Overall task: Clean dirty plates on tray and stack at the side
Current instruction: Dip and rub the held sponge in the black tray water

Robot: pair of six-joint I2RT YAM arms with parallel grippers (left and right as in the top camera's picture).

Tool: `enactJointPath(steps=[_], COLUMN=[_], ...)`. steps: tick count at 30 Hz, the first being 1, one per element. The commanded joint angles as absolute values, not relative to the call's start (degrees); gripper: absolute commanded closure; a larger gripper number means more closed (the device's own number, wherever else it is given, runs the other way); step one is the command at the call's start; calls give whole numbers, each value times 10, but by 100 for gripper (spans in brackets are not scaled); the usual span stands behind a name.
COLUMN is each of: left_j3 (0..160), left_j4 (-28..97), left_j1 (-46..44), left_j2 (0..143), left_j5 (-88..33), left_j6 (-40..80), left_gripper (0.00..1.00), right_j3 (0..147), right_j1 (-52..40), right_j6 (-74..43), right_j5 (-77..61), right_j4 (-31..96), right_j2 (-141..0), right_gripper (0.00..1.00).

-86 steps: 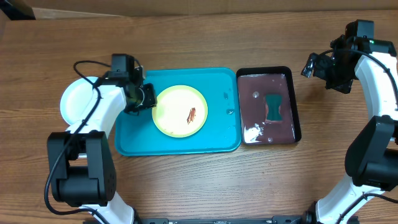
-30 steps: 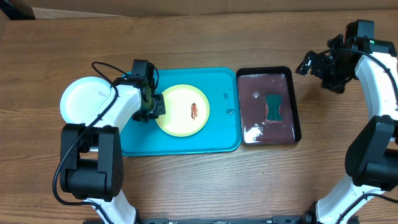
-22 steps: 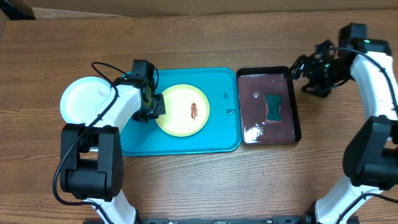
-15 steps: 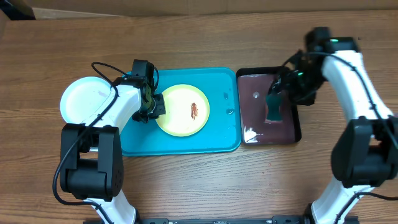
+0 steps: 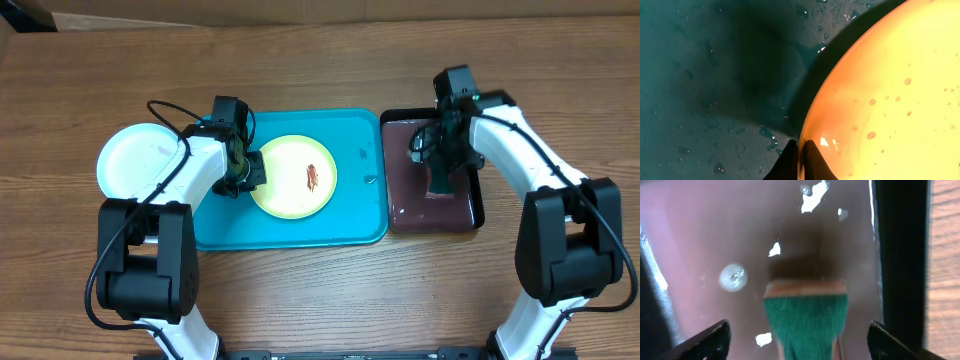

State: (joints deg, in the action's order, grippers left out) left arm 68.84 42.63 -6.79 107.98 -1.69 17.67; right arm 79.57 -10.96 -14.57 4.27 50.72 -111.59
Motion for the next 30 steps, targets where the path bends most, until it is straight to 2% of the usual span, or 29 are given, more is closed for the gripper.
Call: enactJointPath(steps=[1, 6, 7, 8, 12, 13, 14, 15, 18, 20, 23, 24, 25, 26, 27, 29, 30], left_j3=[680, 680, 680, 680, 680, 680, 680, 680, 680, 680, 680, 680, 680, 680, 680, 680, 680], left_j4=[433, 433, 433, 433, 433, 434, 434, 435, 435, 435, 436, 437, 437, 437, 437, 436, 436], left_j1=[-71, -71, -71, -71, -71, -71, -71, -71, -71, -71, -71, -71, -71, -71, -71, -71, -71], left_j2=[1086, 1086, 1086, 1086, 1086, 1086, 1086, 1086, 1086, 1086, 1086, 1086, 1086, 1086, 1086, 1086, 1086], left_j5=[-15, -15, -15, -15, -15, -15, -15, -15, -15, -15, -15, -15, -15, -15, -15, -15, -15], left_j6=[182, 182, 182, 182, 182, 182, 182, 182, 182, 182, 182, 182, 182, 182, 182, 182, 182], left_gripper=[93, 93, 93, 93, 93, 93, 93, 93, 92, 92, 92, 92, 92, 92, 92, 92, 92], right_j3=[746, 708, 708, 709, 725, 733, 741, 750, 766, 766, 766, 766, 766, 766, 766, 766, 766], right_j1=[-110, -110, -110, -110, -110, -110, -110, -110, -109, -108, -108, -108, -108, -108, -108, -108, -108], right_j6=[-150, -150, -150, -150, -132, -131, -131, -131, -131, -131, -131, -131, -131, -131, -131, -131, -131], right_j5=[47, 10, 7, 4, -28, -32, -31, -31, -31, -28, -25, -25, -25, -25, -25, -25, -25], right_j4=[454, 395, 394, 393, 422, 434, 446, 455, 456, 448, 447, 447, 447, 447, 448, 447, 447], right_j2=[-1107, -1107, -1107, -1107, -1107, -1107, -1107, -1107, -1107, -1107, -1107, -1107, -1107, -1107, -1107, -1107, -1107], right_gripper=[11, 12, 20, 96, 96, 78, 44, 23, 14, 13, 17, 25, 54, 92, 96, 96, 91])
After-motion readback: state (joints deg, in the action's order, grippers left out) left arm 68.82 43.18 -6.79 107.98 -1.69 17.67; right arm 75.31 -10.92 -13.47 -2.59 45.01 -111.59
